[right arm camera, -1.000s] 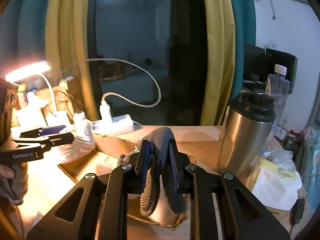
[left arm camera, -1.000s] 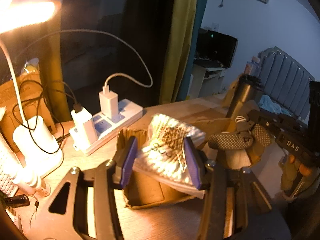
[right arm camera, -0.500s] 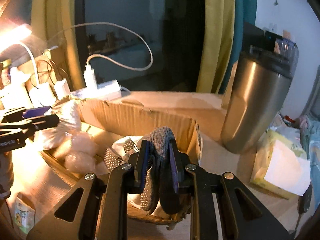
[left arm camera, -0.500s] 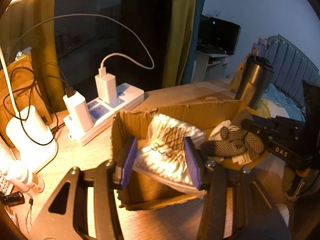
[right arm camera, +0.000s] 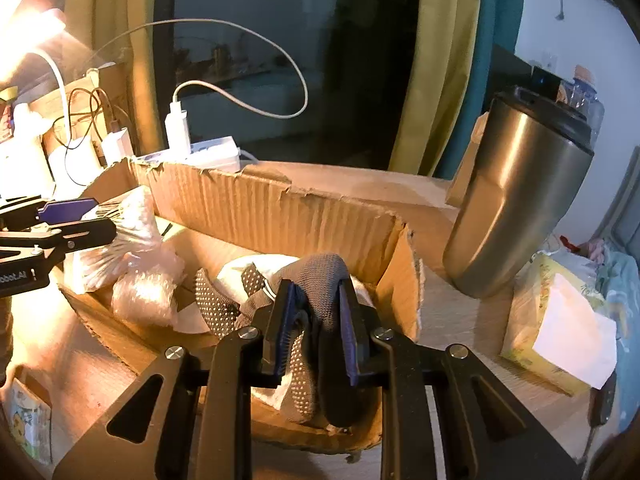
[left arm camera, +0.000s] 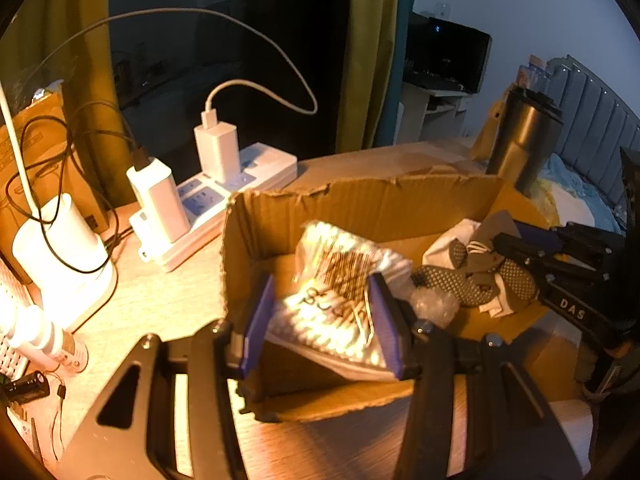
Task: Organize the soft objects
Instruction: 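Lift the swab bag and gloves and carry both into the cardboard box, then open both grippers to drop the swab bag and gloves in the box, then grasp the cartoon tissue pack with the left gripper while the right gripper grasps the white cloth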
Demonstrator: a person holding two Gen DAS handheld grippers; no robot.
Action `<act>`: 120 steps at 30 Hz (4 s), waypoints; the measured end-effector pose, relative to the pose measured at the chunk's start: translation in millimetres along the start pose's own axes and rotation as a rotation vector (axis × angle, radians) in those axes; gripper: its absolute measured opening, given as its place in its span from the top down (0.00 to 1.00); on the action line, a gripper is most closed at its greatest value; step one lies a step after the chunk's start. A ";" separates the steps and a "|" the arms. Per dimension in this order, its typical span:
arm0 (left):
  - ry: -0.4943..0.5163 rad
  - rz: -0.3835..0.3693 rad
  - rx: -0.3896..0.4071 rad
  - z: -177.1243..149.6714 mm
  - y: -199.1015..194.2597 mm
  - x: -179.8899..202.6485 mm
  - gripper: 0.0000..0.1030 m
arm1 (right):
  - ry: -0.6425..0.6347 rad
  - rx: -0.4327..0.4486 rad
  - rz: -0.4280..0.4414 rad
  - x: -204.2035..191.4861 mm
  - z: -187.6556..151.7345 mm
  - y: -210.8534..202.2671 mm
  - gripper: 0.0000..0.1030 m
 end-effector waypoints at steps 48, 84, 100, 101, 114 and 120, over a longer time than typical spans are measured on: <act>0.010 -0.003 0.160 2.4 -126.7 22.8 0.21 | 0.085 0.143 0.127 -17.8 4.9 -102.1 0.32; -0.005 -0.076 0.145 -85.5 -162.7 42.1 0.21 | 0.051 0.107 0.180 -72.3 -66.3 -158.6 0.31; -0.005 -0.061 0.000 -138.7 -124.2 34.0 0.21 | 0.082 -0.018 0.232 -79.7 -112.9 -127.2 0.31; -0.002 -0.062 -0.011 -141.3 -121.8 34.4 0.21 | 0.085 -0.024 0.234 -79.3 -114.0 -125.6 0.31; -0.011 -0.065 -0.132 -163.7 -95.8 32.5 0.21 | 0.113 -0.051 0.282 -79.0 -124.2 -116.3 0.31; 0.006 -0.073 -0.151 -164.2 -92.6 36.4 0.21 | 0.085 -0.058 0.314 -87.6 -125.1 -114.3 0.47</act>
Point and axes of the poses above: each gripper's, at about its wrist camera, not at the fingertips, and y roughly the way its jaws point, x to its right, z to its top, the point moved 10 cm from there along y, roughly the way its jaws point
